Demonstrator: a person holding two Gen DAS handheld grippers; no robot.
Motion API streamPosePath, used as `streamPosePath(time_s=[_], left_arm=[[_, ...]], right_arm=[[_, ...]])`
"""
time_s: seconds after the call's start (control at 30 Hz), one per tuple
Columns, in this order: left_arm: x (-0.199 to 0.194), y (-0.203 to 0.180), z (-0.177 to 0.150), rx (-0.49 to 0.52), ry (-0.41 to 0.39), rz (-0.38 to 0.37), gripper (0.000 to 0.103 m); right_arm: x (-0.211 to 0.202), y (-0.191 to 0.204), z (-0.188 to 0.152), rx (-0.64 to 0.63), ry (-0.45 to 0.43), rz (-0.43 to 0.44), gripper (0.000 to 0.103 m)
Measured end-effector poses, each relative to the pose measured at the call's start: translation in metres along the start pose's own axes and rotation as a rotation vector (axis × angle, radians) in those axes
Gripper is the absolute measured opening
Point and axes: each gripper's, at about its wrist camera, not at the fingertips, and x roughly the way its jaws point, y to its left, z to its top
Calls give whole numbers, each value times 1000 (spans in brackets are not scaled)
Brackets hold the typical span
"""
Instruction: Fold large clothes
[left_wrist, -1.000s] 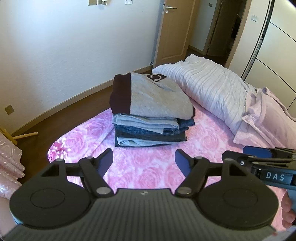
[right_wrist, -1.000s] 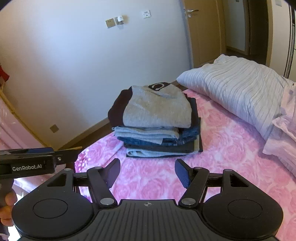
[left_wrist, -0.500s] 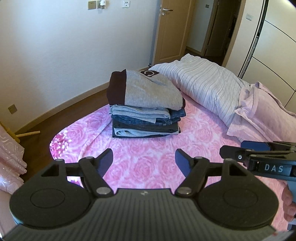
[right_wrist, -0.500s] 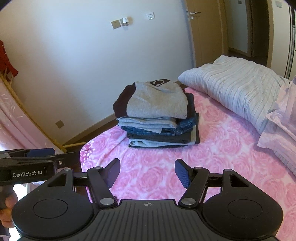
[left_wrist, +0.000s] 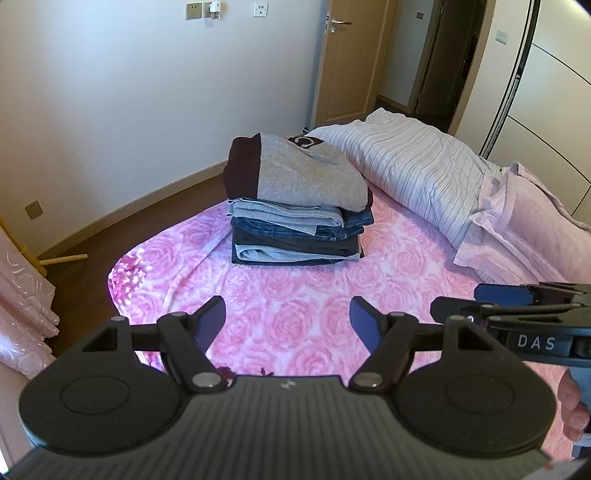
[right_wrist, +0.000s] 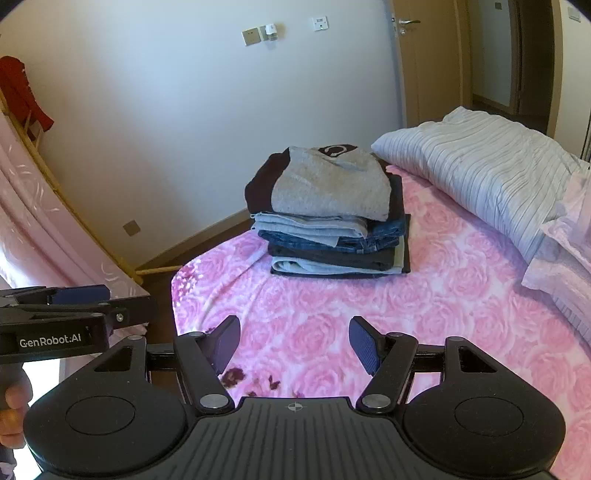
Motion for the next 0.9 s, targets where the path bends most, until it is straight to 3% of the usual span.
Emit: streamPosePath(time_s=[0.9], left_arm=[[-17, 0, -14, 0, -33, -20, 71]], right_arm=[[-12, 8, -11, -12, -9, -9, 62]])
